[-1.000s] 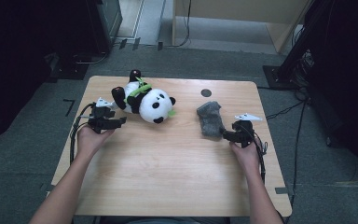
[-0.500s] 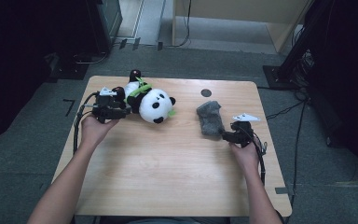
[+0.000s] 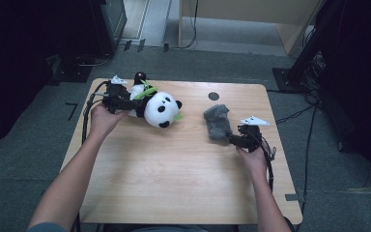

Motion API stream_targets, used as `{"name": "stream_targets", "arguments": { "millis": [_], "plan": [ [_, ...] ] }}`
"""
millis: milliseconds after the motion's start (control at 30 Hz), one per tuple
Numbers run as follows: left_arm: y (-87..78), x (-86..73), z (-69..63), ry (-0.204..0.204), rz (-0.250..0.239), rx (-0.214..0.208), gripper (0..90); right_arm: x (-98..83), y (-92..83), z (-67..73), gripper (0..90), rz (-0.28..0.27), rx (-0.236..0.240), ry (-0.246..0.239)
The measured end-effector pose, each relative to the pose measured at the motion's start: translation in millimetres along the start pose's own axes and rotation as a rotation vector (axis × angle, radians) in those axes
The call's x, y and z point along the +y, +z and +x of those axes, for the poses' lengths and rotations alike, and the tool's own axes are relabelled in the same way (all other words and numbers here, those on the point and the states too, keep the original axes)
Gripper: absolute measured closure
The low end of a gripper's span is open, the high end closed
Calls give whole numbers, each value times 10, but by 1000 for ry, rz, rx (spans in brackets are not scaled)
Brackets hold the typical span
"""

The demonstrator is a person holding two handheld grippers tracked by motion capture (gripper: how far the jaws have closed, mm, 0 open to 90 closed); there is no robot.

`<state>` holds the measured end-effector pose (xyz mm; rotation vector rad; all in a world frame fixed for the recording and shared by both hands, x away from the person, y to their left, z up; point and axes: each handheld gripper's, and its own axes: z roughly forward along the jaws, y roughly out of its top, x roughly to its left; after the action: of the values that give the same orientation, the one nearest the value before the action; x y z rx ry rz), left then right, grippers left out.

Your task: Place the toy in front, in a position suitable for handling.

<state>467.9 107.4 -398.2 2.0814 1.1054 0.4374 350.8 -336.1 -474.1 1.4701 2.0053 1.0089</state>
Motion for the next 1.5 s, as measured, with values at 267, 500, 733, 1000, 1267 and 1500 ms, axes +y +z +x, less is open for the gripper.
{"name": "stream_targets", "arguments": {
  "millis": [267, 500, 733, 1000, 1267, 1500],
  "plan": [
    [209, 63, 52, -22, 19, 11, 392, -6, 3, -22, 450, 3, 15, 8],
    [346, 120, 34, -31, 14, 10, 391, -9, 14, -24, 458, 8, 21, 3],
    [469, 115, 5, 7, -13, 70, 430, -1, 1, -21, 469, 2, 27, 5],
    [513, 98, -12, 37, 10, 84, 499, -6, 17, -28, 465, 12, 26, 4],
    [467, 90, 6, 51, 45, 92, 729, 0, 7, -58, 465, 8, 30, 26],
    [389, 116, -8, 37, 55, 91, 758, -17, 29, -81, 464, 29, 44, 34]
  ]
}}
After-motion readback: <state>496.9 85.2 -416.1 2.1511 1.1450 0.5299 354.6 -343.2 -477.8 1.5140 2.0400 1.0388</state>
